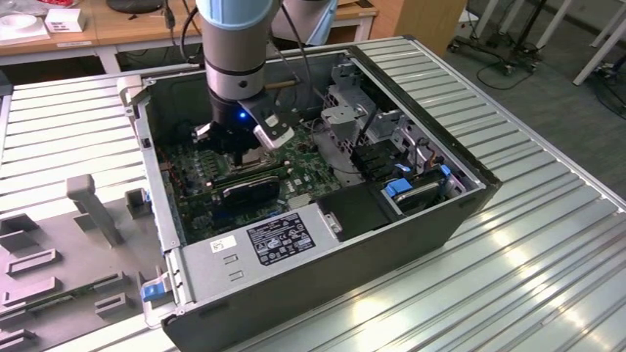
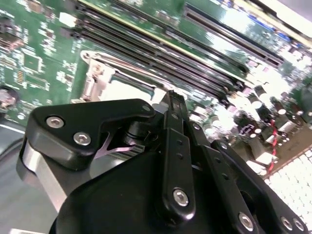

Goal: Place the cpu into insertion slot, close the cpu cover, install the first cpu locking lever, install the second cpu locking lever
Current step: 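Install the second cpu locking lever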

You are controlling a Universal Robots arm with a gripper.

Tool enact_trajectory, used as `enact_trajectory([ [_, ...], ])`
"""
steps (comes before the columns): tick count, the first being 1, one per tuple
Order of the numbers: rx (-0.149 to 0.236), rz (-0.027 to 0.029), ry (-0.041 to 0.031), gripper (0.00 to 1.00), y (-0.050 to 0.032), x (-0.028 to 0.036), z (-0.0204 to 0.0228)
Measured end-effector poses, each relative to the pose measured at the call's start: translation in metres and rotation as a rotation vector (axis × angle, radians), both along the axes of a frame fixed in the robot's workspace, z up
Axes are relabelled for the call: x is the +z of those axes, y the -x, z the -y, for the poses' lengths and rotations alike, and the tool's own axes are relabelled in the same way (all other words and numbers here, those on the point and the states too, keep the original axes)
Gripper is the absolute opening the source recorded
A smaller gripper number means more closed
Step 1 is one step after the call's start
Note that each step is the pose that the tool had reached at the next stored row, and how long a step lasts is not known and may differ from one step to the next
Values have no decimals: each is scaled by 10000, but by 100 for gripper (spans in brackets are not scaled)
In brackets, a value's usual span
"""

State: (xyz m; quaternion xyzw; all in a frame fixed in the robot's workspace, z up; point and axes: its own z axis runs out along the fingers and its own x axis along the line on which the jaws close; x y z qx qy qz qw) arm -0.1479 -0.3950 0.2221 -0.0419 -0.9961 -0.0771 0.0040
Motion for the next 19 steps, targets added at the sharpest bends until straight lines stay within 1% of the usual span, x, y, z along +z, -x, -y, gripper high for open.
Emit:
enact_trajectory([
  [5,0,-4,0,11,-99,0,0],
  [7,0,-4,-1,11,-121,0,1],
  [10,-3,-11,6,11,-125,2,0],
  [11,-2,-33,24,11,-126,11,-1],
  [13,-1,-94,83,11,-127,46,-1],
  [15,-1,-139,132,11,-127,89,-1],
  [16,-1,-162,168,11,-127,115,-1],
  [18,0,-196,236,11,-128,164,-1],
  [19,0,-204,256,11,-128,185,-1],
])
